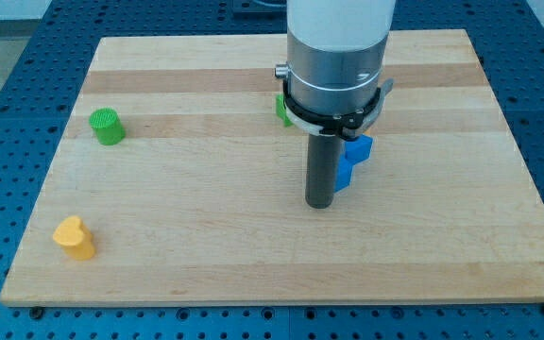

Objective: Push the blue cube below the blue triangle

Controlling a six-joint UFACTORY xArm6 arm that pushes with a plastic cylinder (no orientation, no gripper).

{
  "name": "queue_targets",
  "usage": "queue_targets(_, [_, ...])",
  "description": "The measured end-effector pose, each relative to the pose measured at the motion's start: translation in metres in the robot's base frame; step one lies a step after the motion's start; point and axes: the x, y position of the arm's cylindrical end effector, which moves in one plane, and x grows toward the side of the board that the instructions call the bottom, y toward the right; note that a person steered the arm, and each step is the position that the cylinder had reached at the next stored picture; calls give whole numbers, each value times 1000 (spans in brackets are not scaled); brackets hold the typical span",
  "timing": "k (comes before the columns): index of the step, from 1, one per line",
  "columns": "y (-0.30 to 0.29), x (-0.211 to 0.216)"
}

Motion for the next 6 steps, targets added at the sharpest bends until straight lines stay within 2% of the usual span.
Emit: queue_targets(6, [0, -7])
